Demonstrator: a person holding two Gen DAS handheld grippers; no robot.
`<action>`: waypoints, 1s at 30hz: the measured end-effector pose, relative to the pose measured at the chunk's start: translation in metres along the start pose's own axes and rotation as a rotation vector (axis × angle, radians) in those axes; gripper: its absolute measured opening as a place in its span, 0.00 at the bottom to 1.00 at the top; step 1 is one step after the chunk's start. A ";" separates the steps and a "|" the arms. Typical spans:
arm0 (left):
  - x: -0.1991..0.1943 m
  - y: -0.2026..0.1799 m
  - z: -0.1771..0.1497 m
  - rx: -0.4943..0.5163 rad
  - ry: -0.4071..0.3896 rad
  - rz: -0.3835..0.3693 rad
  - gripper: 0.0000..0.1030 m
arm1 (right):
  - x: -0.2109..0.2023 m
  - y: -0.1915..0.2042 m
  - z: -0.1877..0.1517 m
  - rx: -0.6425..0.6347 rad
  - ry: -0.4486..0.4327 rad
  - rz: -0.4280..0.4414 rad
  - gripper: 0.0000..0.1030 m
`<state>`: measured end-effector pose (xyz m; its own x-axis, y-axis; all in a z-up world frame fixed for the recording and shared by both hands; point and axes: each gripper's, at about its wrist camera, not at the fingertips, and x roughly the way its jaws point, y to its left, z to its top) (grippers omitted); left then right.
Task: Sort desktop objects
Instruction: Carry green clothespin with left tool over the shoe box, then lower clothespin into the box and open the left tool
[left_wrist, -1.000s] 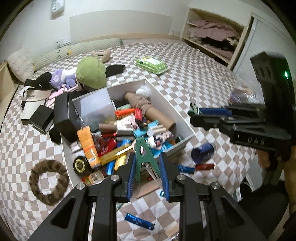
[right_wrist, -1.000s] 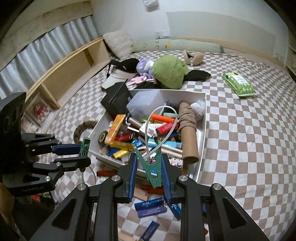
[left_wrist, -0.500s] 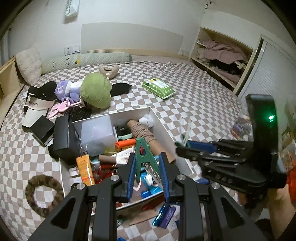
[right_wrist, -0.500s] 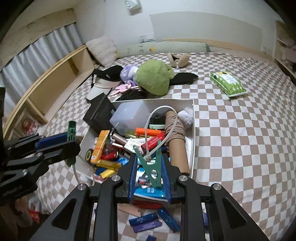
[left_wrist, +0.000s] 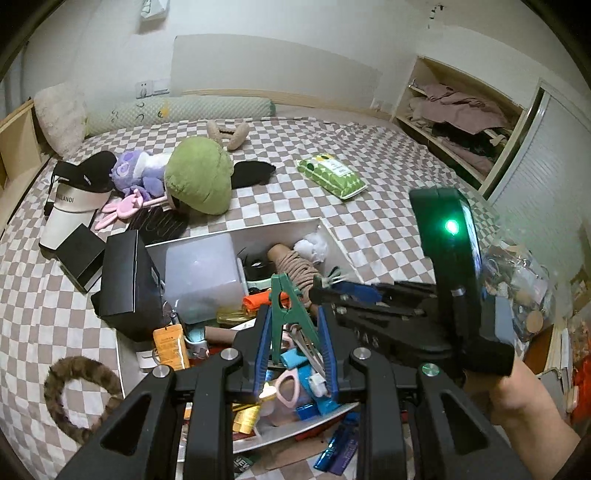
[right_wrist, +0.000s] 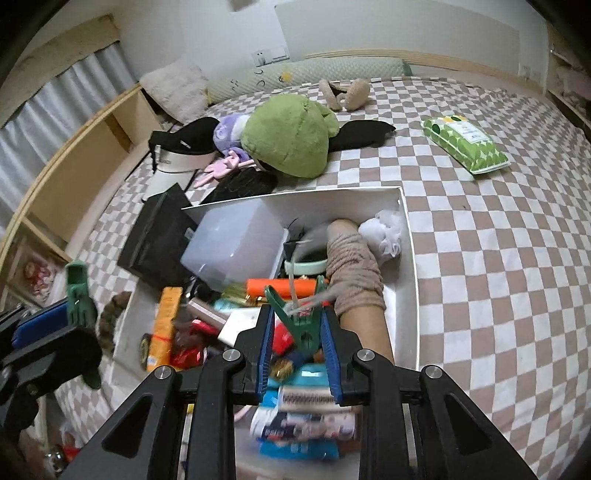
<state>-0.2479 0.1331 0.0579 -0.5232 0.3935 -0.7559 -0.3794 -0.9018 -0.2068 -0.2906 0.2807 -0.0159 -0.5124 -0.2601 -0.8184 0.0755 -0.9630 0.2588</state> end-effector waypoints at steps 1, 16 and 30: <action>0.002 0.002 0.000 0.000 0.005 0.003 0.24 | 0.004 -0.001 0.003 0.007 0.002 -0.003 0.25; 0.020 0.027 -0.004 -0.017 0.047 0.008 0.24 | 0.062 0.002 0.026 0.048 0.052 -0.007 0.25; 0.031 0.012 0.001 -0.041 0.051 -0.028 0.24 | 0.031 -0.028 0.019 0.118 0.014 -0.020 0.25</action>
<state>-0.2699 0.1346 0.0324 -0.4726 0.4097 -0.7803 -0.3613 -0.8976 -0.2525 -0.3249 0.3004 -0.0390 -0.5007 -0.2431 -0.8308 -0.0358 -0.9531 0.3005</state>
